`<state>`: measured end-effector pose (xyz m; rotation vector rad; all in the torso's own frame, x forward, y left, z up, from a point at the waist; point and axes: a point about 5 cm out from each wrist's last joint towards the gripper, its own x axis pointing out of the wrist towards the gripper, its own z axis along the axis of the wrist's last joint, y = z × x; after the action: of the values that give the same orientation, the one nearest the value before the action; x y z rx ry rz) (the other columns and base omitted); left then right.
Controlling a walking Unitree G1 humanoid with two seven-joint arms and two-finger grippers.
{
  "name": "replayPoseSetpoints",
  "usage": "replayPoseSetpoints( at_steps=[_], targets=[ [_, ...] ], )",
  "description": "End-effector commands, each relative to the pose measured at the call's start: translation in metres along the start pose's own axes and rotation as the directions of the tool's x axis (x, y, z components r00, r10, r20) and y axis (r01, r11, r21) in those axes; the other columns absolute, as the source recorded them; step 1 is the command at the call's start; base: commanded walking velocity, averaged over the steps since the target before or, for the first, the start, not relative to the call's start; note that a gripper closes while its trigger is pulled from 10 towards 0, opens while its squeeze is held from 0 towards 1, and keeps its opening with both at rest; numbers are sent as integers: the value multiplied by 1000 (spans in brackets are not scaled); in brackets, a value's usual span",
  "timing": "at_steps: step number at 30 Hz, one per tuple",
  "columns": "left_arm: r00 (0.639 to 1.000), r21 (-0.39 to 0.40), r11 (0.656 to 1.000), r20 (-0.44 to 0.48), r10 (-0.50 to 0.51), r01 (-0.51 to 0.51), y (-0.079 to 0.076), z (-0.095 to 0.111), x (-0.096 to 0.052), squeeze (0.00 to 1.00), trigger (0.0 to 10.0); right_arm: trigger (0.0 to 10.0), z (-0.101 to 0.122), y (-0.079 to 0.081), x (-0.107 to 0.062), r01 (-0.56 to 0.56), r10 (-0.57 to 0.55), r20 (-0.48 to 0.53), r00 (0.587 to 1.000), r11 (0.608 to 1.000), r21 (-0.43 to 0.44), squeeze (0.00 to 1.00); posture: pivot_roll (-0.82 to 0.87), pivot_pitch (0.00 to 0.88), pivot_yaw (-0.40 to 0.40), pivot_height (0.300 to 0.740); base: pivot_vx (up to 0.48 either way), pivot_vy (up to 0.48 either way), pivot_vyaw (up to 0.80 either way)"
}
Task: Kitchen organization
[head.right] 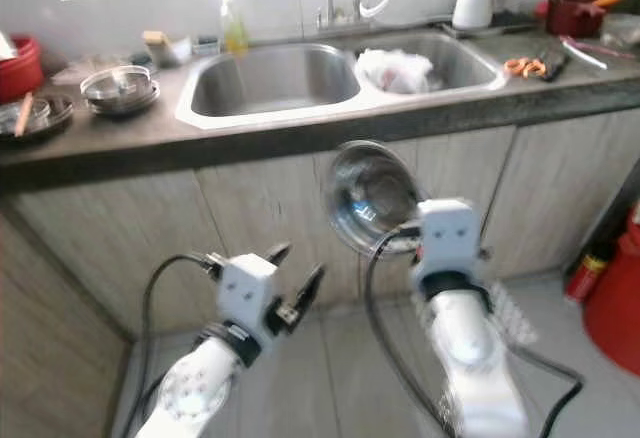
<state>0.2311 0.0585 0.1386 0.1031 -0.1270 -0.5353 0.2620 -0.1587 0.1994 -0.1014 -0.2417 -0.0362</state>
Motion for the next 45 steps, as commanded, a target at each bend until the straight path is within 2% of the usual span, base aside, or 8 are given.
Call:
replayPoseSetpoints(
  at_steps=[1,12,16,22,30,34,41,45],
  targets=[
    [999,22,999,1,33,-34,9,0,-2,0,10000,10000,14,5,7,-26,25,56,998,1000,10,0,75,45,29,740,390,0,0],
    [996,45,996,40,76,-78,24,10,7,0,10000,10000,39,-1,27,-73,76,135,988,997,-23,0,84,53,22,740,383,0,0],
    [996,44,996,46,78,-80,24,12,8,0,10000,10000,60,5,33,-119,116,221,968,993,2,0,82,57,20,740,375,0,0],
    [994,42,995,68,85,-88,24,19,10,0,10000,10000,77,13,37,-170,166,281,945,985,-9,0,81,58,20,740,377,0,0],
    [991,46,994,90,99,-103,28,26,12,0,10000,10000,81,25,40,-232,242,314,918,970,-70,0,88,61,14,740,377,0,0],
    [990,49,993,94,103,-108,30,26,13,0,10000,10000,84,28,42,-244,256,324,911,967,-78,0,88,60,12,740,371,0,767],
    [990,50,992,93,107,-112,30,27,13,0,10000,10000,83,28,45,-244,257,318,913,966,-81,0,85,59,12,740,374,0,792],
    [990,54,992,90,108,-113,30,27,13,0,10000,10000,79,24,50,-218,223,289,931,975,-48,0,87,62,13,740,374,0,0]
  ],
)
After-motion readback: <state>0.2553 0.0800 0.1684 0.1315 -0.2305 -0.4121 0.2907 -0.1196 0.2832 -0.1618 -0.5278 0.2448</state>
